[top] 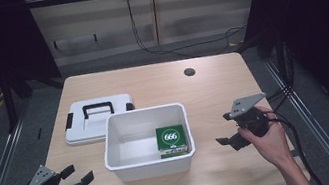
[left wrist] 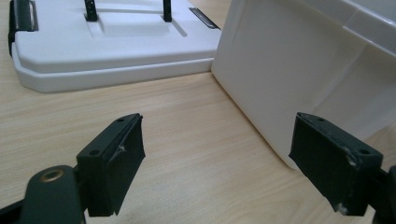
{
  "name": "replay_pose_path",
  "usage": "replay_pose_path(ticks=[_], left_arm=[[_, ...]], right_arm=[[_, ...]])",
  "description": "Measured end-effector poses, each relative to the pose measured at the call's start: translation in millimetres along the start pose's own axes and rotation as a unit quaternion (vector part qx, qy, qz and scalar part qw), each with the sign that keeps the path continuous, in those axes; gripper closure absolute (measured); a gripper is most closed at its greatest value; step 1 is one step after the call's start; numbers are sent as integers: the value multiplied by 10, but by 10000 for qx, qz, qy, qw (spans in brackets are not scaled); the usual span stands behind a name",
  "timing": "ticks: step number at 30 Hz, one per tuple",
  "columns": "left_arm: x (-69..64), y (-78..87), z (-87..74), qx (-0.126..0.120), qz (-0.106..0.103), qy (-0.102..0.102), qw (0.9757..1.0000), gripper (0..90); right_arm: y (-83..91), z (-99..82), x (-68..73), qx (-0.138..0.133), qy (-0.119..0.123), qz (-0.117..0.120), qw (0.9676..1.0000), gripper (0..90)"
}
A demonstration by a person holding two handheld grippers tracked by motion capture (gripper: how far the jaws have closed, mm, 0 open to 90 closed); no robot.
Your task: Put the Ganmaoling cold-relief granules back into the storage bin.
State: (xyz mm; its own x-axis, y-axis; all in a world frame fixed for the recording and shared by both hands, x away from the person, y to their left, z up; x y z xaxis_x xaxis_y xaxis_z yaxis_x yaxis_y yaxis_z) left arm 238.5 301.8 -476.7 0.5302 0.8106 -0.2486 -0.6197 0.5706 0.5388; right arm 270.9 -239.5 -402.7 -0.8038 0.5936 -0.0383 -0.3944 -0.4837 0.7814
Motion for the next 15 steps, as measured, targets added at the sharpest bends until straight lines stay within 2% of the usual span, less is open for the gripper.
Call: replay_pose_path(ticks=[2, 3, 4, 10, 11, 14, 15], left_arm=[[-1, 2, -3, -4, 19, 36, 10000, 172], [5, 1, -4, -3, 15, 38, 10000, 172], [6, -2, -5, -15, 38, 70, 10000, 172], [-4, 9, -4, -8, -15, 13, 10000, 172], [-3, 12, -7, -4, -19, 1, 10000, 172], [-2, 19, -9, -32, -15, 42, 10000, 172], [-3, 21, -8, -40, -19, 41, 10000, 172]], right_arm=[[-12, -77, 4, 21, -41, 26, 10000, 155], [-27, -168, 15, -40, -86, -76, 9999, 156], [-27, -168, 15, -40, -86, -76, 9999, 156], [-58, -388, -38, -248, -463, -266, 9983, 159], [-63, -466, -57, -391, -637, -252, 9969, 159], [-68, -543, -82, -433, -774, -268, 9957, 159], [-62, -574, -96, -434, -821, -369, 9950, 159]])
Point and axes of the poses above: each handheld gripper's, and its own axes: y roughly backward along the jaws, z roughly out of its top, x roughly to its left, the point moved 1 cm from there along -y, roughly forward along the jaws, and after that the axes turned 5 degrees about x, right-handed, at the moved point
